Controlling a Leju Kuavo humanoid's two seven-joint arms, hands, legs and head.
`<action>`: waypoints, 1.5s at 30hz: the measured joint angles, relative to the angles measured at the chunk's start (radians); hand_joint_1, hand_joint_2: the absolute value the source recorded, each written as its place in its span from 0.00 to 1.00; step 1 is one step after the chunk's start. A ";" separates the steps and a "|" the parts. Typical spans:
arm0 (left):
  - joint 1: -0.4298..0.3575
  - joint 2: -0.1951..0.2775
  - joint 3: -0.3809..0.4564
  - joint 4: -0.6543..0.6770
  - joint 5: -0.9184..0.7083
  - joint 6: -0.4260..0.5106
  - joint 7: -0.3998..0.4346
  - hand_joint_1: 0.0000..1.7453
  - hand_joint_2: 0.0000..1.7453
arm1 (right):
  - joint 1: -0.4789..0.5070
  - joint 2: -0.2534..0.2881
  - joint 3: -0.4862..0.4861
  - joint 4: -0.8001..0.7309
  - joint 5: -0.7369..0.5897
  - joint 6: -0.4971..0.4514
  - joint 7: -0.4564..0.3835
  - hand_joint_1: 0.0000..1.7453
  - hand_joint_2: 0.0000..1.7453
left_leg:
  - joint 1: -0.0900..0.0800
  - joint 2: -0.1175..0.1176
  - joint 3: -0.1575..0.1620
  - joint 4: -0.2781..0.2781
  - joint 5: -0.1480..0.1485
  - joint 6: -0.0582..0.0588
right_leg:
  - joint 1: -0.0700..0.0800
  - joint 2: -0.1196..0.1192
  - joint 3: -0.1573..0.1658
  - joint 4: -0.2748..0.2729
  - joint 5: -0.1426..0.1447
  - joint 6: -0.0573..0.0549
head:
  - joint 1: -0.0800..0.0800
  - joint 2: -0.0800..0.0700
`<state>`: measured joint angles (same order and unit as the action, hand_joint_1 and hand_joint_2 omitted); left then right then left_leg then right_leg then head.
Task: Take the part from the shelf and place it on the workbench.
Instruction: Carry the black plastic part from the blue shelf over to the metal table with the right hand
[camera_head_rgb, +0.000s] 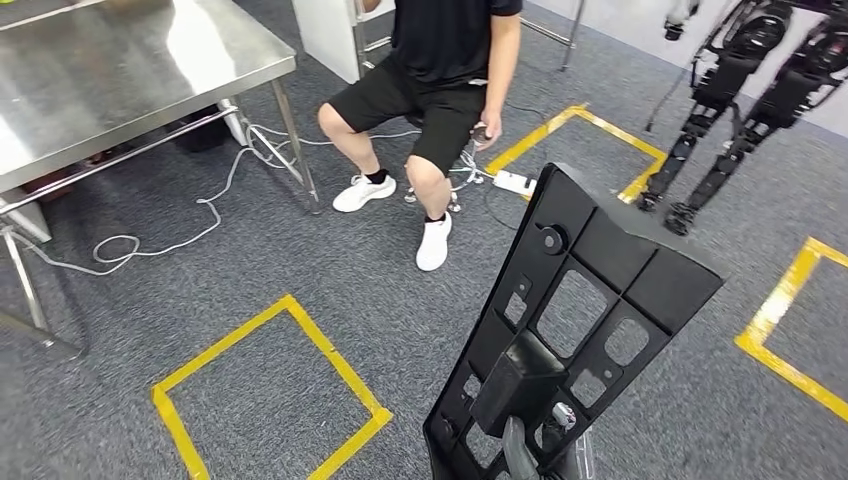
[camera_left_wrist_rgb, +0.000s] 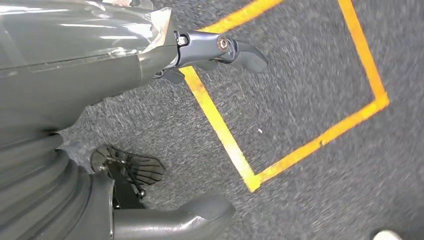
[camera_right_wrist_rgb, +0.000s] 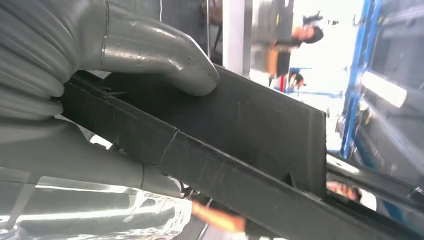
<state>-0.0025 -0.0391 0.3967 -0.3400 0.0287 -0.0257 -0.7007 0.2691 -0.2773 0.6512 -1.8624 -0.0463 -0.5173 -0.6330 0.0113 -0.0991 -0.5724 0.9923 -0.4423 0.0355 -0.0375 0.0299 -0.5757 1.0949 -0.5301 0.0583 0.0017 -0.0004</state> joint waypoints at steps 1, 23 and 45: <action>0.003 -0.001 0.005 -0.005 -0.001 -0.002 0.000 0.00 1.00 | -0.001 0.000 0.003 0.000 0.003 -0.001 0.001 1.00 1.00 | 0.000 -0.013 -0.003 0.006 -0.004 -0.008 | -0.003 0.013 0.020 -0.046 0.017 0.000 | 0.000 0.000; -0.013 0.004 0.056 -0.021 -0.067 -0.027 0.000 0.00 1.00 | -0.005 0.008 0.001 -0.055 0.018 0.015 0.023 1.00 1.00 | -0.012 0.113 0.000 -0.001 0.000 0.017 | 0.033 -0.101 0.047 -0.026 -0.033 -0.049 | -0.010 0.000; -0.018 -0.004 0.073 -0.008 -0.094 -0.017 0.000 0.00 1.00 | 0.013 0.029 -0.022 -0.071 0.033 0.055 0.046 1.00 1.00 | 0.005 0.112 -0.129 0.208 -0.049 -0.027 | 0.019 -0.106 0.067 -0.070 -0.006 -0.069 | -0.016 0.000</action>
<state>-0.0208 -0.0432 0.4696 -0.3480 -0.0652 -0.0431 -0.7008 0.2816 -0.2488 0.6291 -1.9329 -0.0129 -0.4621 -0.5865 0.0164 0.0131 -0.7016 1.2006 -0.4910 0.0085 -0.0184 -0.0763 -0.5087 1.0245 -0.5359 -0.0107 -0.0141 -0.0004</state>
